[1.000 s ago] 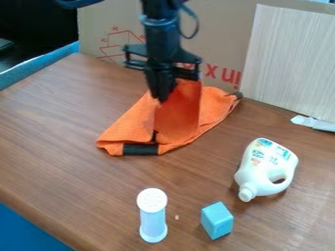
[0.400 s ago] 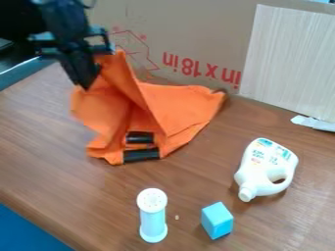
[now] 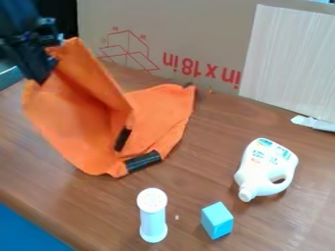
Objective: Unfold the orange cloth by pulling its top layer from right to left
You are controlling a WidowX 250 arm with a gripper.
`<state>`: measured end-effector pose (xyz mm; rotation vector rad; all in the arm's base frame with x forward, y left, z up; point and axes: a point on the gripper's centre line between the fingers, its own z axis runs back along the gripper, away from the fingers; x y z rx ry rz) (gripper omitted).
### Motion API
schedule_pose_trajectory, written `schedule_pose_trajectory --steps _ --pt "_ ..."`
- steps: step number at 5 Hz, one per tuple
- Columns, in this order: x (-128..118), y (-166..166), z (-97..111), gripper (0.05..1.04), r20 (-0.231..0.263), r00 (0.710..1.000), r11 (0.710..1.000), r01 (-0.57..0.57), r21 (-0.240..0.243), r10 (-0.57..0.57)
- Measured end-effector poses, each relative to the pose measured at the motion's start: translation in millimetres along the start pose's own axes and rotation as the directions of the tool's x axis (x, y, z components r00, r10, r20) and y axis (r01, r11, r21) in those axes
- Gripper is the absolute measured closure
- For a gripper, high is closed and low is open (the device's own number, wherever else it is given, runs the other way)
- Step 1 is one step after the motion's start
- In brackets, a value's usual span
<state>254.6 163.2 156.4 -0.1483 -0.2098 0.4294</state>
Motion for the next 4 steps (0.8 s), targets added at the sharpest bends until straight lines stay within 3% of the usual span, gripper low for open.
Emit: schedule_pose_trajectory --steps 1,2,3,4 --pt "-11 30 3 1.003 0.010 0.998 0.998 -0.064 -0.028 0.064" --pt "-18 47 8 0.850 0.031 0.991 0.990 -0.132 -0.041 0.133" --pt "-23 55 20 0.588 0.072 0.988 0.990 -0.139 -0.009 0.139" --pt "-32 69 27 0.285 0.077 0.982 0.985 -0.174 -0.004 0.174"
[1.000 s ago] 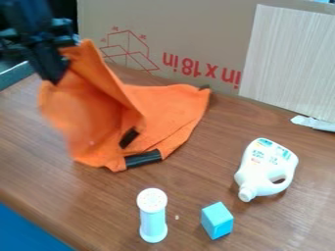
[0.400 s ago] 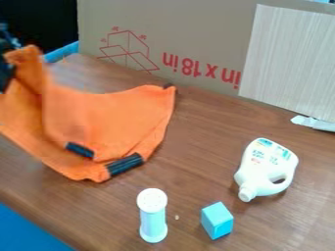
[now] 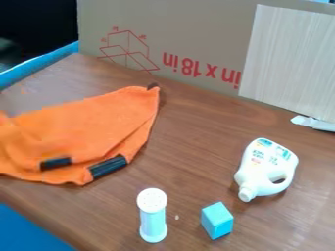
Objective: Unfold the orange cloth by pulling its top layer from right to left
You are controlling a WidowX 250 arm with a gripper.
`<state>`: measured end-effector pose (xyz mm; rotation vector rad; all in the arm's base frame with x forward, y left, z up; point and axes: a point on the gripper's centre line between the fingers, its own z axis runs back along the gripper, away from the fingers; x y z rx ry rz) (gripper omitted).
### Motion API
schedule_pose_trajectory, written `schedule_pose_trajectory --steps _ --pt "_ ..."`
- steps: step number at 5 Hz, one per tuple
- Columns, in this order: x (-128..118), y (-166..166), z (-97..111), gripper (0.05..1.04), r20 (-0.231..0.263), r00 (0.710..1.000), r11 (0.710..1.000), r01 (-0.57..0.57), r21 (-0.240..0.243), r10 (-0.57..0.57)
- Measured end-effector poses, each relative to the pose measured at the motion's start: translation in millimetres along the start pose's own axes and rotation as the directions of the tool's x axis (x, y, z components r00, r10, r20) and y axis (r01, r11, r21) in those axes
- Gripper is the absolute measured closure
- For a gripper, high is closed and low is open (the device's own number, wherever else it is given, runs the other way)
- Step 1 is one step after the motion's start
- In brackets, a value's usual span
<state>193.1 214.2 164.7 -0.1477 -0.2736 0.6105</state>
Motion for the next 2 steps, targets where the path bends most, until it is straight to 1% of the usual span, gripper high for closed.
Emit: schedule_pose_trajectory --steps 1,2 --pt "-2.3 4.6 6.3 0.080 0.017 1.000 1.000 0.002 -0.009 -0.002" --pt "-5.1 3.7 15.2 0.079 0.018 1.000 0.999 -0.007 -0.035 0.007"
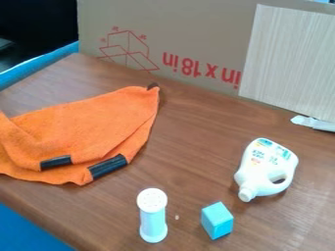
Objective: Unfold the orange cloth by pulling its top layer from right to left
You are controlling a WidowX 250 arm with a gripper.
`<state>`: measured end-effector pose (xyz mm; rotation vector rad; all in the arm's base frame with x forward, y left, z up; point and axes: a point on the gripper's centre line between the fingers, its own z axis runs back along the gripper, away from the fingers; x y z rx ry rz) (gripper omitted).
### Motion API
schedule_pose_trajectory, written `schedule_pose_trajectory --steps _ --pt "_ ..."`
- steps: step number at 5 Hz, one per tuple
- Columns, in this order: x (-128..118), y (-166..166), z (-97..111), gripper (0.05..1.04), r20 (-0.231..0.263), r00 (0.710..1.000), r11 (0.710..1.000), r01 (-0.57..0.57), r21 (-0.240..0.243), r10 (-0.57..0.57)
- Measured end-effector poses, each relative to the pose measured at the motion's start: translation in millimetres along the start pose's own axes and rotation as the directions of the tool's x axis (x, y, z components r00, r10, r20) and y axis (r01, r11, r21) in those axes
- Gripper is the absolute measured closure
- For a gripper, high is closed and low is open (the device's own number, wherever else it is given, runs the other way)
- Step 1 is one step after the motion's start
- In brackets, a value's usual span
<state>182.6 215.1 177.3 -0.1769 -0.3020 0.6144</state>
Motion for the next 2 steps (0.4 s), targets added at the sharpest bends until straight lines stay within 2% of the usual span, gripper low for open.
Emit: schedule_pose_trajectory --steps 1,2 --pt "1 -24 17 0.083 -0.008 0.999 0.999 0.045 0.002 -0.045" --pt "-4 -82 17 0.083 -0.080 0.969 0.971 0.237 0.034 -0.234"
